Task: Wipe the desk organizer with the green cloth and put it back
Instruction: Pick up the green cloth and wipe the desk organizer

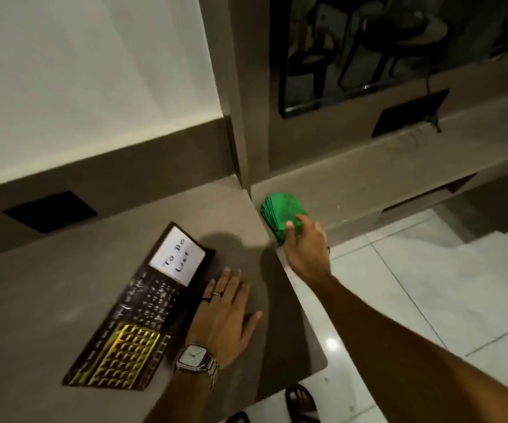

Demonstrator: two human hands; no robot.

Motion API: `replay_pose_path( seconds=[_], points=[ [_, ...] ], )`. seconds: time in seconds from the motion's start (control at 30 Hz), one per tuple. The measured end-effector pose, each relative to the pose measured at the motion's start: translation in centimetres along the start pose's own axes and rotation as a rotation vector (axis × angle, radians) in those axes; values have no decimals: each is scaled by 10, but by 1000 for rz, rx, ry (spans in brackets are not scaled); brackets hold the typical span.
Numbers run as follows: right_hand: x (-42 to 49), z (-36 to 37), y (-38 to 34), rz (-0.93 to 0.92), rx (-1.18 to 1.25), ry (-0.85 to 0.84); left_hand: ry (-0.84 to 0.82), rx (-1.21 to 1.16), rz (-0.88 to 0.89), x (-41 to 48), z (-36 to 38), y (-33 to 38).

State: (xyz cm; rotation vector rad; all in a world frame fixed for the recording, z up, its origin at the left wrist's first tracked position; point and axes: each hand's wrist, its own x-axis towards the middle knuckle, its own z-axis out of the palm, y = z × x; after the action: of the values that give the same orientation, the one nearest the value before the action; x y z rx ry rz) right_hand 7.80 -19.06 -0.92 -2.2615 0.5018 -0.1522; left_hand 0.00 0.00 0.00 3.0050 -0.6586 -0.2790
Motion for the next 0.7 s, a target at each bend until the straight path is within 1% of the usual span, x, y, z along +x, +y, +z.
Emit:
replay_pose_path(
  seconds=[0.03,0.1,0.13,0.2,0.3,0.37,0.47,0.53,0.7],
  points=[
    [13,4,8,41,-16,27,-30,-22,-12,5,9,-1],
    [37,18,27,110,-78,42,-6,-41,-13,12,31,-2],
    [48,21,32,152,-71,23,20,-28,-7,14,39,-5],
    [66,32,39,197,-15,-13,27,-33,-1,15,49,-5],
    [91,42,44,218,-2,-54,20,-27,0,16,53,-7],
    [104,48,48,308,82,-85,3,-32,-6,17,55,-8],
    [114,51,50,431,190,-197,-21,-45,-8,18,56,-10],
    [115,49,47,434,321,-240,-27,-47,-7,19,55,-11],
    [87,29,33,288,530,-244,-5,-79,4,17,53,-11]
  ],
)
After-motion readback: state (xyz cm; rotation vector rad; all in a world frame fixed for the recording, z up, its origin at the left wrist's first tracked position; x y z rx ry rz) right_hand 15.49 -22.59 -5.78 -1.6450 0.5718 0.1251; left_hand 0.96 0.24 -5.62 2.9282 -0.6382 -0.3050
